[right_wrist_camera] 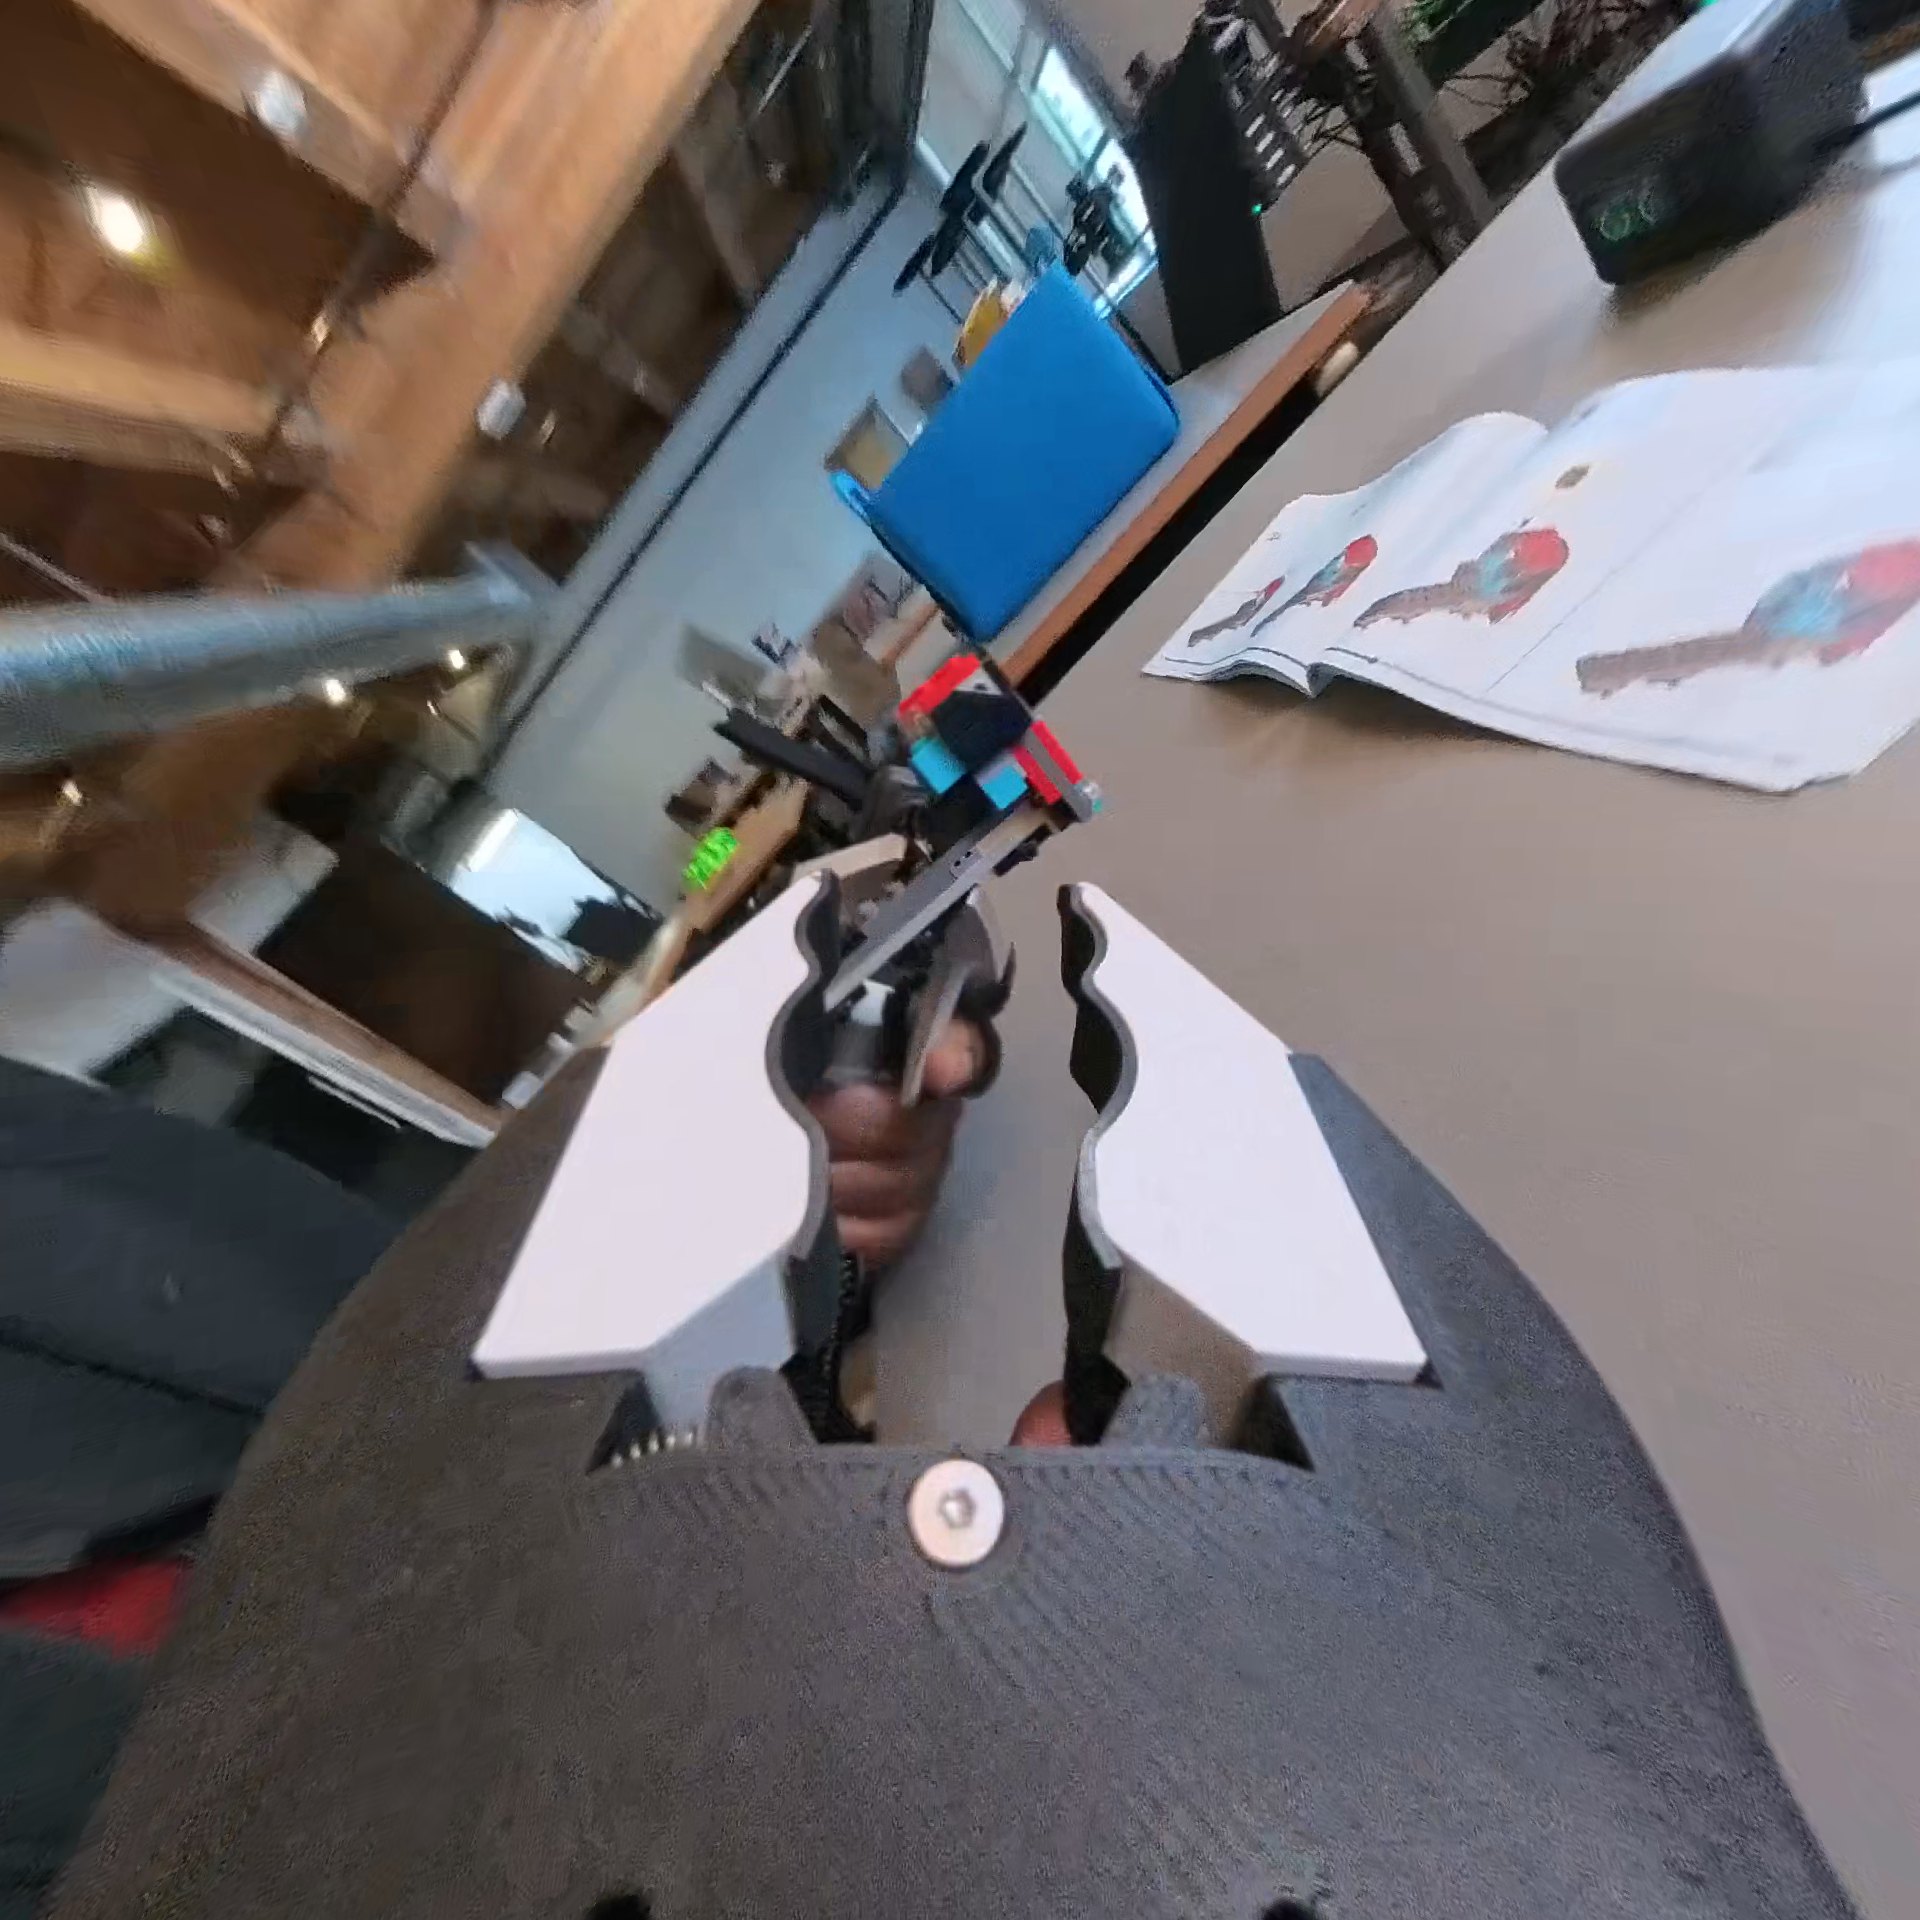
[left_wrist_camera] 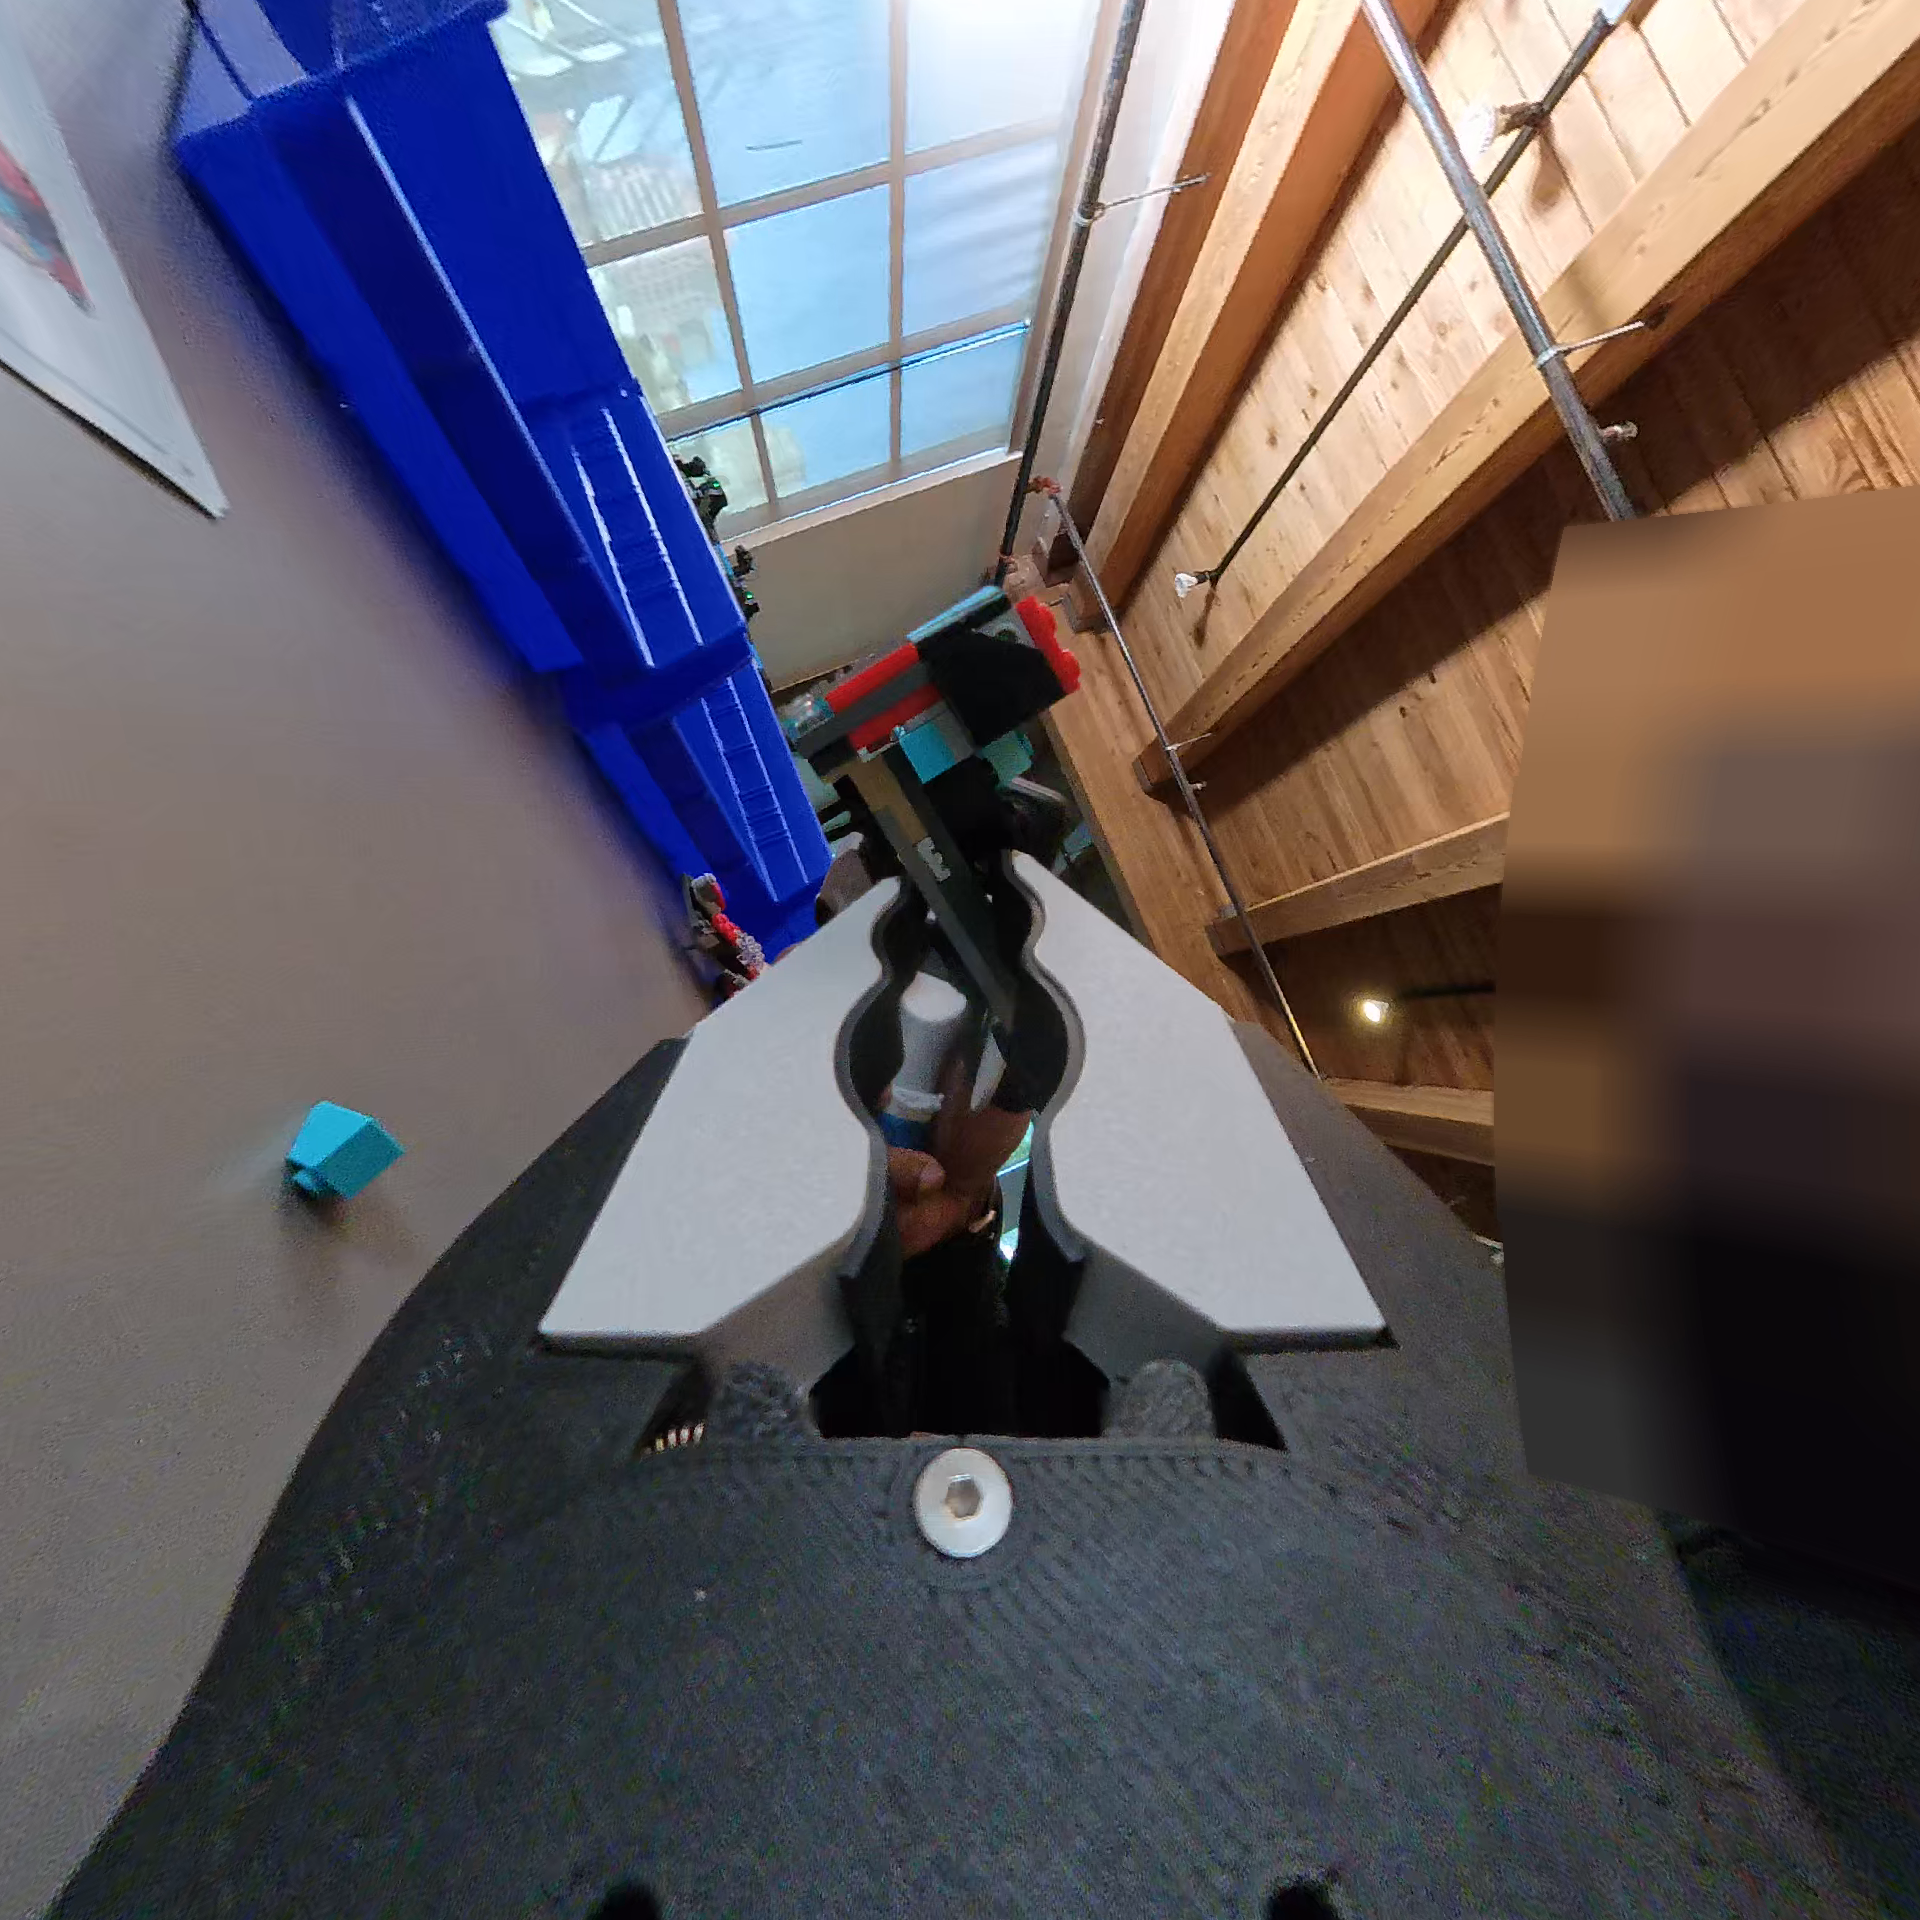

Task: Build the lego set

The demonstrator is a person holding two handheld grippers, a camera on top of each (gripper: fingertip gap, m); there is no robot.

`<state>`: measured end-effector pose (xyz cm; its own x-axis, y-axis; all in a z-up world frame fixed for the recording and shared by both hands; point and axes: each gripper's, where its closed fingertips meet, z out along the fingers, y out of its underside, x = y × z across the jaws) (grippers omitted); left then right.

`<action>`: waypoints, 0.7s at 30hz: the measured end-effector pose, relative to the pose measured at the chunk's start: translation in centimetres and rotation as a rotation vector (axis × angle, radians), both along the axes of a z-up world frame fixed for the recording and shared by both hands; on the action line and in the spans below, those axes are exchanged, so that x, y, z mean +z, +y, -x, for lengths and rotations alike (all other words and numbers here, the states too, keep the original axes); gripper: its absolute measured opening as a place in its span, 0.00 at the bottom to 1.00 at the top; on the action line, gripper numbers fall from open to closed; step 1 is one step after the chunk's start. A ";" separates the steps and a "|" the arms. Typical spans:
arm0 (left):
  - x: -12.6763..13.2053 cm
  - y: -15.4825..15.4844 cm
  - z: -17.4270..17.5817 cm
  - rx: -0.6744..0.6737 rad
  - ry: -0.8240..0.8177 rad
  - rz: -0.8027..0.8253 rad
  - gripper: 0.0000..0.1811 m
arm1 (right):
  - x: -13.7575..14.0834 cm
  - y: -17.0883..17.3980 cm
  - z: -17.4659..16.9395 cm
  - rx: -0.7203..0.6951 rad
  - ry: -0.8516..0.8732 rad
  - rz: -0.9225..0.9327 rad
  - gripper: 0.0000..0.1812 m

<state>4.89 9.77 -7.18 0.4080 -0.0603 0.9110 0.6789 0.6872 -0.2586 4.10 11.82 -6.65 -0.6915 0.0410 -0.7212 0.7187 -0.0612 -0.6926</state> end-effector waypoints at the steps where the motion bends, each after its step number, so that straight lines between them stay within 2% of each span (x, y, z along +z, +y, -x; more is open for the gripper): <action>1: 0.2 0.1 -0.1 -0.002 0.013 -0.006 0.08 | 0.1 -0.1 -0.1 -0.008 -0.038 0.010 0.23; 11: 0.9 1.3 -1.0 -0.024 0.089 -0.064 0.08 | -0.4 0.0 -0.8 -0.056 -0.311 0.068 0.31; 21: 0.9 2.7 -1.2 -0.002 0.155 0.031 0.08 | 0.6 0.1 -1.2 -0.044 -0.364 0.137 0.34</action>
<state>6.08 12.48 -6.23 0.5434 -0.0339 0.8388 0.6309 0.6756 -0.3815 5.29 11.95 -6.09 -0.3890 -0.0484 -0.9199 0.9106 -0.1718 -0.3760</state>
